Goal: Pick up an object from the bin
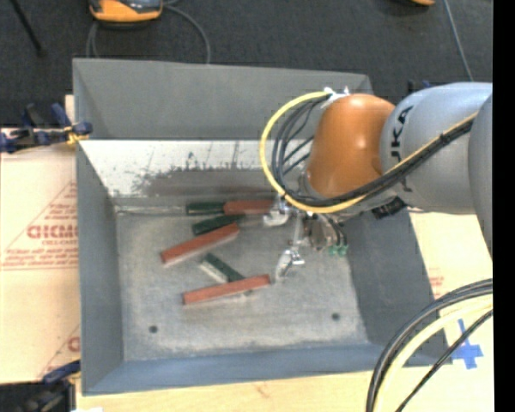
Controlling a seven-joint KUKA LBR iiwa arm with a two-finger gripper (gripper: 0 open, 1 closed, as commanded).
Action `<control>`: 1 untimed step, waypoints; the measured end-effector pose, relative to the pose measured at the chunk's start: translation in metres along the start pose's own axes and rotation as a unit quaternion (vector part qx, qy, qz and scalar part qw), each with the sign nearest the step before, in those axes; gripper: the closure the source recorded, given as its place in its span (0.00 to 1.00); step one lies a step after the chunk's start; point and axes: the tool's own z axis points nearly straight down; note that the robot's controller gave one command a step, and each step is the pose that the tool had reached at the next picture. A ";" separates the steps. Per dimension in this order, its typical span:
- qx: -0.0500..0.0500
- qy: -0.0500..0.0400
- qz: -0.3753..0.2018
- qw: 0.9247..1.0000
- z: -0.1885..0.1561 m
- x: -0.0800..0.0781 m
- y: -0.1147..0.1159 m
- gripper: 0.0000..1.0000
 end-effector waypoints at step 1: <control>0.000 0.000 0.000 1.000 0.000 0.000 0.000 0.00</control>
Offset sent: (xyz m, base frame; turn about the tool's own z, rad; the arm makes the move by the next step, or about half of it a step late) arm -0.0579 0.0413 -0.0609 -0.1290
